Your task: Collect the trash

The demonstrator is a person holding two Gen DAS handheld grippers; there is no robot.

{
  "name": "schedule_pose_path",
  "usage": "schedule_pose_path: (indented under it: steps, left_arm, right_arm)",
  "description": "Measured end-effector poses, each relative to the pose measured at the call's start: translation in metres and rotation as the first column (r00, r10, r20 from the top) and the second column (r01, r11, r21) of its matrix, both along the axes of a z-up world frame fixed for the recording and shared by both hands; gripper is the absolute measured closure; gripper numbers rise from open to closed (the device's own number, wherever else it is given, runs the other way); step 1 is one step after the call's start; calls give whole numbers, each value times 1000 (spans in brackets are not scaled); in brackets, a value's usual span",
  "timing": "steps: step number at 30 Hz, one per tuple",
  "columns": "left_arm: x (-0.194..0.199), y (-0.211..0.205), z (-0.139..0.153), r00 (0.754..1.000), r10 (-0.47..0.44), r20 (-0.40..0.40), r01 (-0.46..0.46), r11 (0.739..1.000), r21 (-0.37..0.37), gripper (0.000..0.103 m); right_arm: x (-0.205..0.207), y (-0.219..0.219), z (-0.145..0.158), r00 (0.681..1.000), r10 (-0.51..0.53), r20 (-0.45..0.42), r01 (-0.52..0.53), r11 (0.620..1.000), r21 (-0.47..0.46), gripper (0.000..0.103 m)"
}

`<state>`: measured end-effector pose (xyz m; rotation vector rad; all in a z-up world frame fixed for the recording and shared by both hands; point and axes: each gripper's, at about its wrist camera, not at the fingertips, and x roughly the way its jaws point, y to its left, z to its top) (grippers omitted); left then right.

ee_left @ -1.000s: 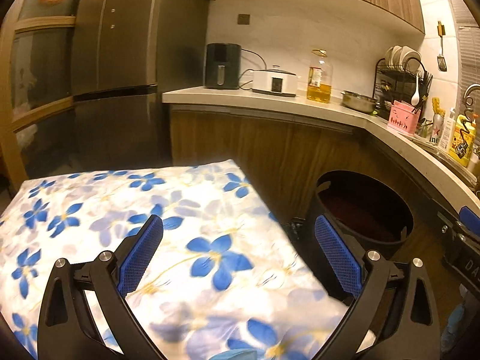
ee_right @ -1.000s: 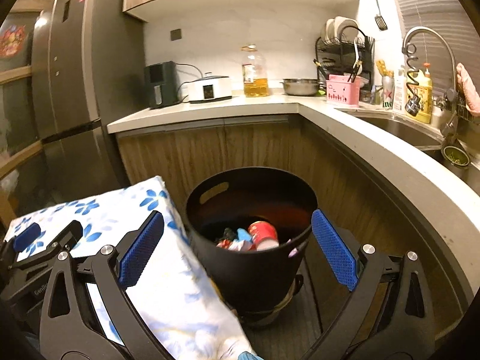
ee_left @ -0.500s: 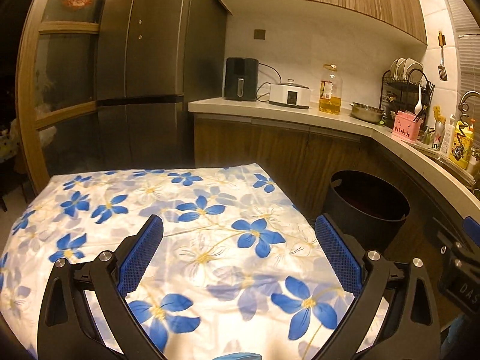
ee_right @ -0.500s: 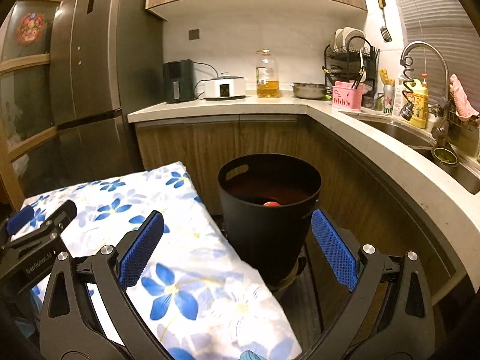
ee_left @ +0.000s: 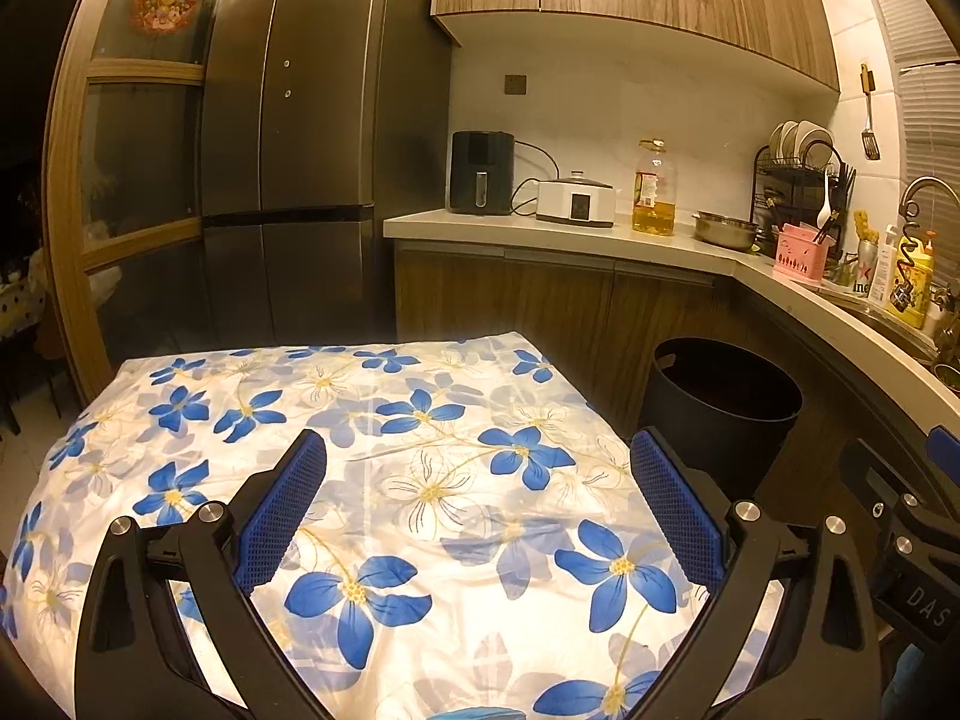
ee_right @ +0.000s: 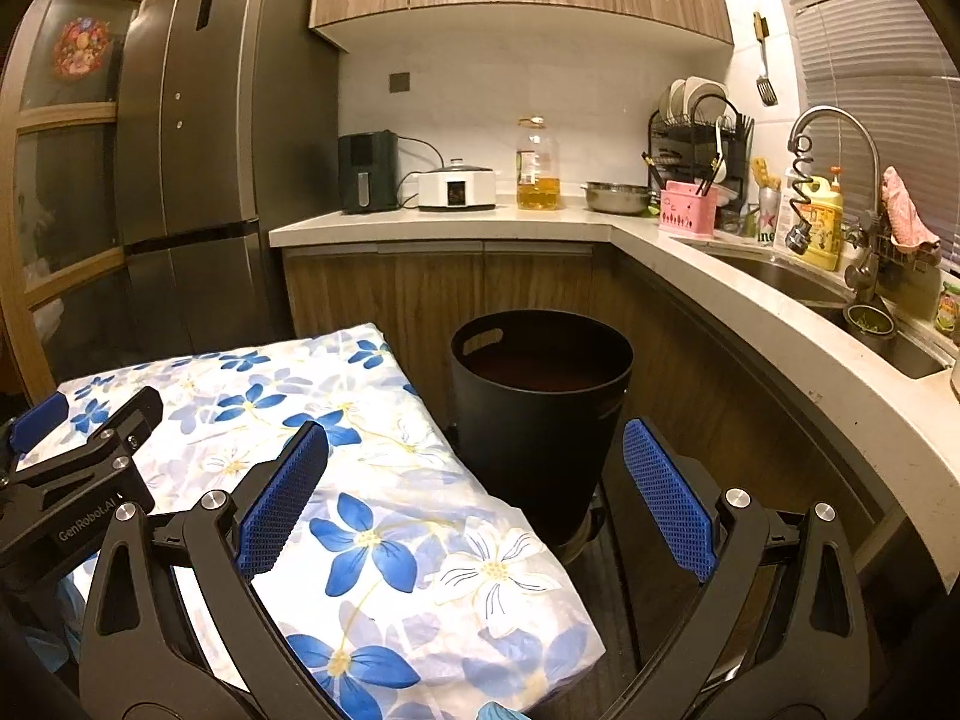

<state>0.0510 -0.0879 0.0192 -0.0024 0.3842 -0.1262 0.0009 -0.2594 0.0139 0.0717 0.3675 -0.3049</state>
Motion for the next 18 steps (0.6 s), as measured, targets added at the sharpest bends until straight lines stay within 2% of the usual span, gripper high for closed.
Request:
schedule_pose_path:
  steps: [18]
  left_arm:
    - [-3,7,3,1000,4,7,-4,1000,-2,6]
  right_arm:
    - [-2,13,3,1000,14,5,-14,1000,0,6]
